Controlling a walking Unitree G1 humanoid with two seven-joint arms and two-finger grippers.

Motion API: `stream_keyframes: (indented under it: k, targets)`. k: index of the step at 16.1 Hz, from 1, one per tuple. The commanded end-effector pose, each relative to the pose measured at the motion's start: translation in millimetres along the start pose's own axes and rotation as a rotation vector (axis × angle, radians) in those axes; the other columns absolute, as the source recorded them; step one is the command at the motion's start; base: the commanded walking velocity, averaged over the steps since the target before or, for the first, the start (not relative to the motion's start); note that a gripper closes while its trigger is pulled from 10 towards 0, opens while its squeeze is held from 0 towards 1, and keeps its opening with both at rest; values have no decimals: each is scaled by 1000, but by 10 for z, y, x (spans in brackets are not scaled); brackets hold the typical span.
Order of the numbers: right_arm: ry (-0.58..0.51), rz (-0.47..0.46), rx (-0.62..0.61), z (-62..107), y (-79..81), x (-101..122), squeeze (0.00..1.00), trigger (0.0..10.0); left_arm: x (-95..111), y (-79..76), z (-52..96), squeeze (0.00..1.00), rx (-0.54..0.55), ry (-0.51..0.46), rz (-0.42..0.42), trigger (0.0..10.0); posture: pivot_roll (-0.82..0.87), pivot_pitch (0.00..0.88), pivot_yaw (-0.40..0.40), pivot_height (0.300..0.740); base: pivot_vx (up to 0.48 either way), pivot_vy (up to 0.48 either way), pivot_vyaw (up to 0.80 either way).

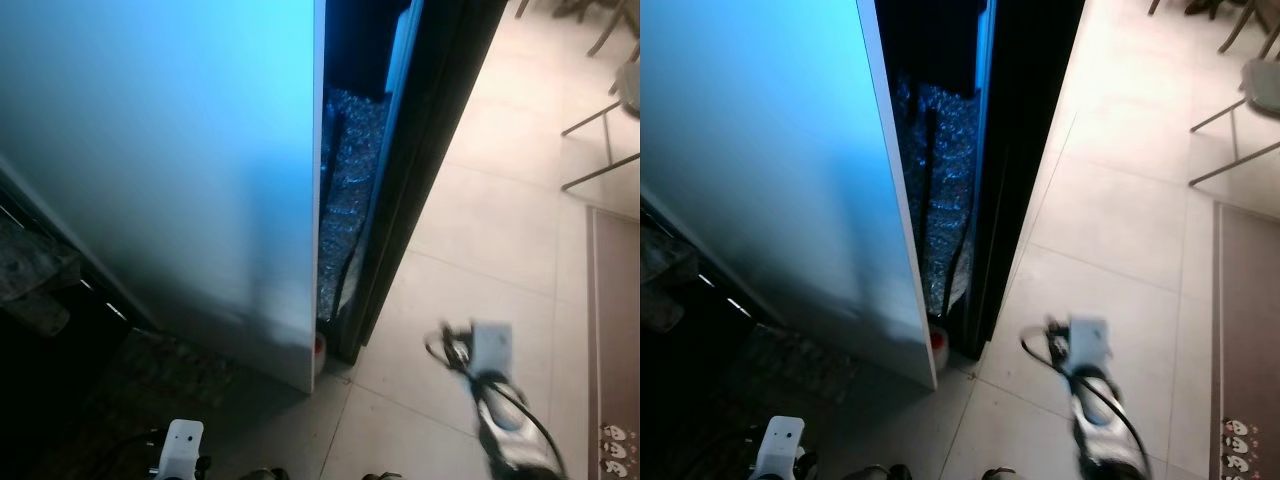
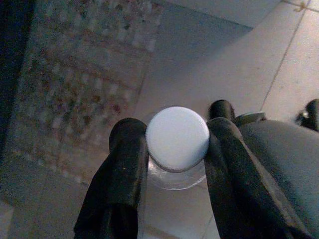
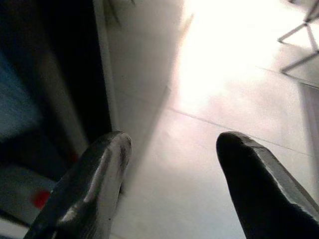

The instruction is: Restocking fridge

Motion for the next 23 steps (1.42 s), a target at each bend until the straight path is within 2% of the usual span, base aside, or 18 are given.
stream_keyframes:
  k: [1,3,6,9,11,13,14,15,16,22,23]
  targets:
    - [16,-17,1,51,0,-80,0,10000,-129,23,31,0,11,43,-3,10000,111,137,11,740,0,0,0]
    - [-77,-24,7,8,2,104,0,10000,-134,20,33,0,11,42,-2,10000,120,127,8,740,0,0,0]
    - [-265,66,116,79,156,465,0,10000,-133,46,34,0,23,40,1,10000,114,119,2,740,0,0,0]
    - [-307,63,170,67,264,601,0,10000,-105,52,22,0,24,41,1,10000,82,103,-15,740,0,0,0]
    - [-312,65,175,32,269,651,0,10000,-50,39,3,0,29,34,14,10000,78,86,-30,740,0,0,0]
    - [-320,69,175,-14,291,748,59,10000,31,24,-22,0,30,20,27,10000,68,76,-34,740,0,0,0]
    - [-336,71,185,-38,327,827,573,10000,71,19,-34,0,30,13,29,10000,63,71,-38,740,0,0,0]
    - [-351,71,186,-58,348,886,929,10000,99,18,-42,0,30,9,30,10000,57,70,-39,740,0,0,0]
    - [-356,68,186,-65,354,907,1000,10000,109,18,-45,0,30,7,30,10000,52,70,-39,740,0,0,0]
    - [-381,49,210,-119,449,1049,1000,10000,81,34,-38,0,30,15,23,10000,59,88,-12,740,0,0,0]
    - [-371,10,197,-156,436,1074,0,10000,76,43,-36,0,32,16,22,10000,61,90,-11,740,0,0,0]
Point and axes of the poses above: a point about 5 cm out from each wrist's last joint towards the gripper, its own z axis pointing back from the gripper into the wrist, its own x axis along the axis of the wrist's last joint, y = z × x, the point moved 2 cm from there along -z, pointing out of the wrist towards the gripper, and after that the axes turned 1 degree about z, right-handed, at the moved point
